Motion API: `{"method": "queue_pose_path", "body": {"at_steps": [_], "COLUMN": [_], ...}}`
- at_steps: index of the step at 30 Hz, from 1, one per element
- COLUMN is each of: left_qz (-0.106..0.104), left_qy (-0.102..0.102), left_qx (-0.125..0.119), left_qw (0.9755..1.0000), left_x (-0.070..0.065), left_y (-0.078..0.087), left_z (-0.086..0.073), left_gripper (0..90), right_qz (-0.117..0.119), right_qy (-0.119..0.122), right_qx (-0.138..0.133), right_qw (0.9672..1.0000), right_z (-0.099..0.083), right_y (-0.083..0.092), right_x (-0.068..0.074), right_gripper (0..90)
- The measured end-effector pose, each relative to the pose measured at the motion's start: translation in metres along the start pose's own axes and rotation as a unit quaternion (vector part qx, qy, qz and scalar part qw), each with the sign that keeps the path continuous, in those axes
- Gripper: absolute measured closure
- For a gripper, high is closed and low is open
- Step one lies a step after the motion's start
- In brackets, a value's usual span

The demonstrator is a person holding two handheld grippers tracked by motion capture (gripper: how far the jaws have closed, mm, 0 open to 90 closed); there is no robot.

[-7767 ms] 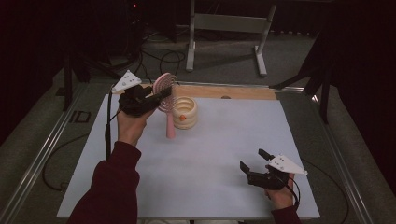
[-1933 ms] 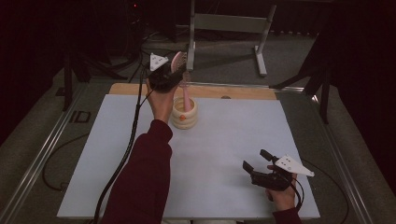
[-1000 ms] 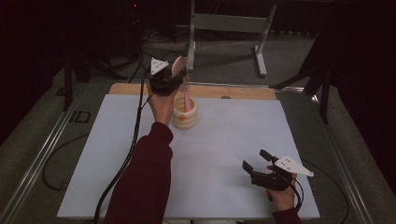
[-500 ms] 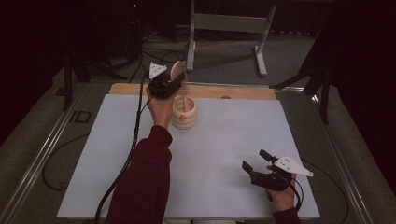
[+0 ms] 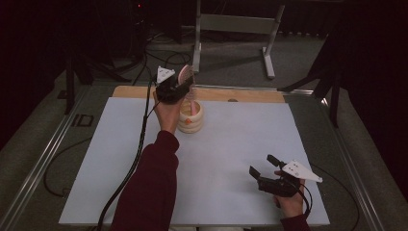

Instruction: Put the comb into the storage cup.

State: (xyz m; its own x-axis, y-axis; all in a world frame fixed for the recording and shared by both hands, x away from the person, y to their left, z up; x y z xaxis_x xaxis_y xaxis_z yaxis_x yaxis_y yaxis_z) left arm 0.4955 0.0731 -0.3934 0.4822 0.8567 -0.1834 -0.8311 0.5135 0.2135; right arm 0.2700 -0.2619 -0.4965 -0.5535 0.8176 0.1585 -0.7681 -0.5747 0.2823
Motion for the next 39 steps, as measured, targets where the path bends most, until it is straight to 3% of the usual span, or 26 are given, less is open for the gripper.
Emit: {"method": "queue_pose_path", "body": {"at_steps": [27, 39], "left_qz": [-0.001, 0.006], "left_qy": [-0.015, -0.003], "left_qx": [0.008, 0.010], "left_qw": [0.9999, 0.9999], "left_x": [-0.001, 0.005], "left_y": [-0.001, -0.001], "left_z": [-0.005, -0.012], "left_gripper": [65.0, 65.0], "right_qz": [-0.001, 0.001], "right_qy": [-0.002, -0.005], "right_qx": [0.001, 0.000], "right_qw": [1.0000, 1.0000], "right_z": [-0.001, -0.001], "right_y": [-0.001, -0.001], "right_x": [0.000, 0.000], "right_gripper": [12.5, 12.5]}}
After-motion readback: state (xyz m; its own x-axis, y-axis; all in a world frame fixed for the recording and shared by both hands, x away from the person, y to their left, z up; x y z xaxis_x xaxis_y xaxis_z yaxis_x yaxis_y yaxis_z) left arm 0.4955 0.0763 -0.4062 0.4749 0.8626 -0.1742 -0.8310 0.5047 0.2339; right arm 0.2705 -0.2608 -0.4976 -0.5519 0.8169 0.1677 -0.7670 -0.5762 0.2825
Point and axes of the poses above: each handheld gripper's, and its own axes: y roughly backward along the jaws, z roughly out of its top, x roughly to its left, the point moved 3 cm from there along -y, roughly forward along the jaws, and after that the axes turned 1 degree about -y, right-handed, at the moved point
